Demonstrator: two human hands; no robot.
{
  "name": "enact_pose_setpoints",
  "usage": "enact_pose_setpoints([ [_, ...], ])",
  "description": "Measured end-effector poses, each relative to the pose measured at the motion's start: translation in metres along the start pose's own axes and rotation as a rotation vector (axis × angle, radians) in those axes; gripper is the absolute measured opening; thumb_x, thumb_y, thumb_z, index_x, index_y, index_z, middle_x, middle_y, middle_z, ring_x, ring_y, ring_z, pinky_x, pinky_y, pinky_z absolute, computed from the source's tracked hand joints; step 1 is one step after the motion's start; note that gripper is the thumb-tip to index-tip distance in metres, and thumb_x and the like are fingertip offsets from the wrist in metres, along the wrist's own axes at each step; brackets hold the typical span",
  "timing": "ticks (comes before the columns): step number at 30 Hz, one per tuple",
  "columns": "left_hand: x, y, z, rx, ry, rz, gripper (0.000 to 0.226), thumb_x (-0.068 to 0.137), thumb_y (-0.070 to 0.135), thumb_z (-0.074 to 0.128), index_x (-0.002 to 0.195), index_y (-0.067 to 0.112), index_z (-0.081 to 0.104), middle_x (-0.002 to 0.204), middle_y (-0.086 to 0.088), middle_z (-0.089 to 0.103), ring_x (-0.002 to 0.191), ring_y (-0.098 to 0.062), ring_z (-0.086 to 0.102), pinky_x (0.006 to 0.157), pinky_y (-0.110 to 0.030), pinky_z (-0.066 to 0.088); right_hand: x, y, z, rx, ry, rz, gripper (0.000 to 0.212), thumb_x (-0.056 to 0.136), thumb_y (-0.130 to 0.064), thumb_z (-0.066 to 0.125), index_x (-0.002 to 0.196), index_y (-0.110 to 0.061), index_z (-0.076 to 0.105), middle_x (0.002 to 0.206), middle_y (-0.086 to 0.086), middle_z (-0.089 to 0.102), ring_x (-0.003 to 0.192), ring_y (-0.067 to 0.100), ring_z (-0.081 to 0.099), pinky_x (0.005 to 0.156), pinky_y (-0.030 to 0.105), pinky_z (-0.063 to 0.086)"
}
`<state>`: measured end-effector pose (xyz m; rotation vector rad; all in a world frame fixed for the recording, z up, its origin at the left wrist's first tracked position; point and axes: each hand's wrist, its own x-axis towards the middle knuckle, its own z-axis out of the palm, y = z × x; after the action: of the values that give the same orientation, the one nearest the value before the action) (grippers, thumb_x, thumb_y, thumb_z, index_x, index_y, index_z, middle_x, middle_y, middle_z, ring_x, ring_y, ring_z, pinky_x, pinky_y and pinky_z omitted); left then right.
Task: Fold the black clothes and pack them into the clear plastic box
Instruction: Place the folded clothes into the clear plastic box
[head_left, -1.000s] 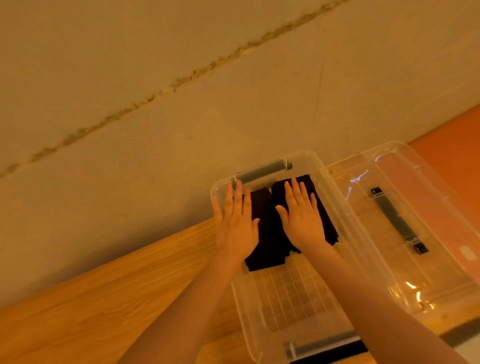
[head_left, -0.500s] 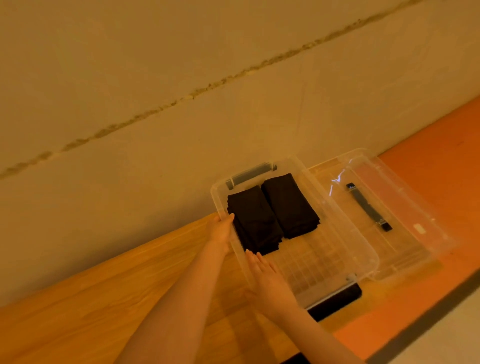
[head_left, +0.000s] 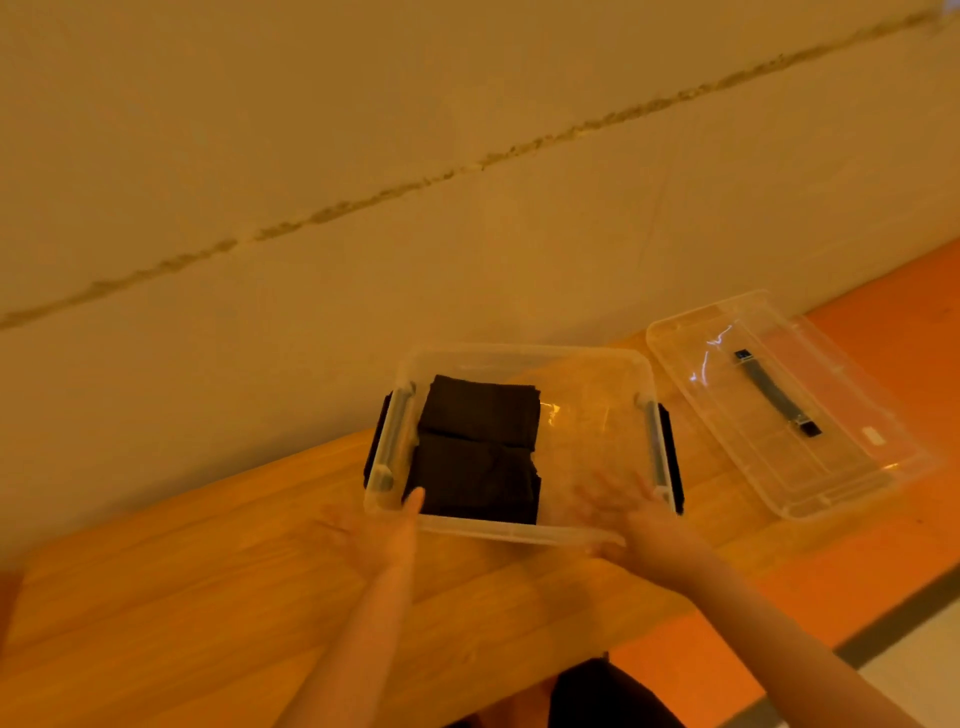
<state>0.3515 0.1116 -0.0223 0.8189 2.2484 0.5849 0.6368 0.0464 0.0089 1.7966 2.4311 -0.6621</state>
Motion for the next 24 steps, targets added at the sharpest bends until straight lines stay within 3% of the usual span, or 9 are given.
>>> enact_pose_setpoints([
  [2,0.024,-0.006,-0.019,0.167,0.023,0.084,0.112,0.073,0.057,0.066,0.149,0.009,-0.001,0.157,-0.014,-0.003,0.144,-0.032,0.001,0.115,-0.049,0.016,0.004,0.014,0.002,-0.015,0.159,0.181,0.062,0.086,-0.066,0.010,0.140,-0.038,-0.003,0.148,-0.011,-0.018,0.141,0.014,-0.018,0.109,0.039,-0.017],
  [4,0.036,-0.005,-0.027,0.257,-0.053,0.290,0.092,0.085,0.048,0.058,0.149,0.010,0.004,0.157,-0.011,0.003,0.144,-0.030,0.006,0.116,-0.049,0.016,0.014,0.021,0.003,0.088,0.239,0.399,0.067,0.097,-0.044,0.030,0.141,-0.021,-0.016,0.147,-0.002,-0.026,0.140,0.018,-0.020,0.113,0.039,-0.011],
  [6,0.033,-0.003,-0.026,0.277,-0.147,0.472,0.066,0.094,0.037,0.047,0.148,0.013,0.016,0.154,-0.012,0.018,0.140,-0.032,0.022,0.111,-0.051,0.028,0.025,0.024,0.002,0.165,0.273,0.460,0.069,0.099,-0.026,0.036,0.137,-0.015,-0.020,0.148,0.002,-0.026,0.137,0.017,-0.022,0.115,0.036,-0.005],
  [8,0.025,-0.006,-0.025,0.258,-0.153,0.523,0.054,0.098,0.029,0.039,0.146,0.018,0.018,0.151,-0.013,0.026,0.134,-0.034,0.034,0.104,-0.052,0.038,0.031,0.027,-0.002,0.203,0.294,0.433,0.066,0.099,-0.017,0.035,0.139,-0.014,-0.019,0.152,0.003,-0.023,0.135,0.015,-0.023,0.113,0.031,-0.004],
  [11,0.014,-0.013,-0.025,0.460,-0.123,0.639,0.057,0.101,0.026,0.027,0.149,0.018,-0.003,0.155,-0.002,-0.008,0.144,-0.026,-0.002,0.117,-0.044,0.010,0.037,0.037,-0.011,0.215,0.277,0.357,0.065,0.100,-0.018,0.032,0.141,-0.017,-0.018,0.150,-0.001,-0.026,0.137,0.015,-0.022,0.115,0.031,-0.001],
  [13,0.006,-0.015,-0.029,0.575,-0.074,0.727,0.057,0.099,0.040,0.012,0.143,0.017,-0.015,0.147,0.000,-0.025,0.141,-0.021,-0.019,0.114,-0.040,-0.006,0.046,0.044,-0.016,0.161,0.249,0.305,0.067,0.100,-0.023,0.032,0.138,-0.016,-0.023,0.148,-0.001,-0.030,0.138,0.017,-0.022,0.117,0.032,-0.001],
  [16,-0.007,-0.013,-0.032,0.714,-0.058,0.715,0.072,0.077,0.059,-0.014,0.135,0.017,-0.022,0.144,0.000,-0.030,0.135,-0.017,-0.026,0.111,-0.039,-0.011,0.061,0.053,-0.025,0.083,0.207,0.284,0.067,0.100,-0.029,0.031,0.134,-0.015,-0.025,0.145,0.000,-0.033,0.140,0.019,-0.020,0.115,0.030,-0.001],
  [21,-0.021,-0.006,-0.024,0.748,-0.063,0.556,0.067,0.098,0.047,0.019,0.144,0.013,-0.017,0.155,-0.003,-0.019,0.143,-0.019,-0.015,0.115,-0.038,-0.005,0.099,0.073,-0.045,0.036,0.104,0.167,0.064,0.095,-0.049,0.011,0.138,-0.012,-0.020,0.146,0.003,-0.032,0.142,0.023,-0.018,0.118,0.039,0.006],
  [24,-0.031,0.003,-0.019,0.745,-0.044,0.480,0.067,0.097,0.050,0.015,0.147,0.013,-0.011,0.156,-0.003,-0.017,0.144,-0.021,-0.012,0.116,-0.044,-0.003,0.108,0.081,-0.053,0.169,0.095,0.062,0.067,0.096,-0.051,0.025,0.139,-0.022,-0.018,0.147,-0.004,-0.026,0.142,0.020,-0.015,0.118,0.042,0.004],
])
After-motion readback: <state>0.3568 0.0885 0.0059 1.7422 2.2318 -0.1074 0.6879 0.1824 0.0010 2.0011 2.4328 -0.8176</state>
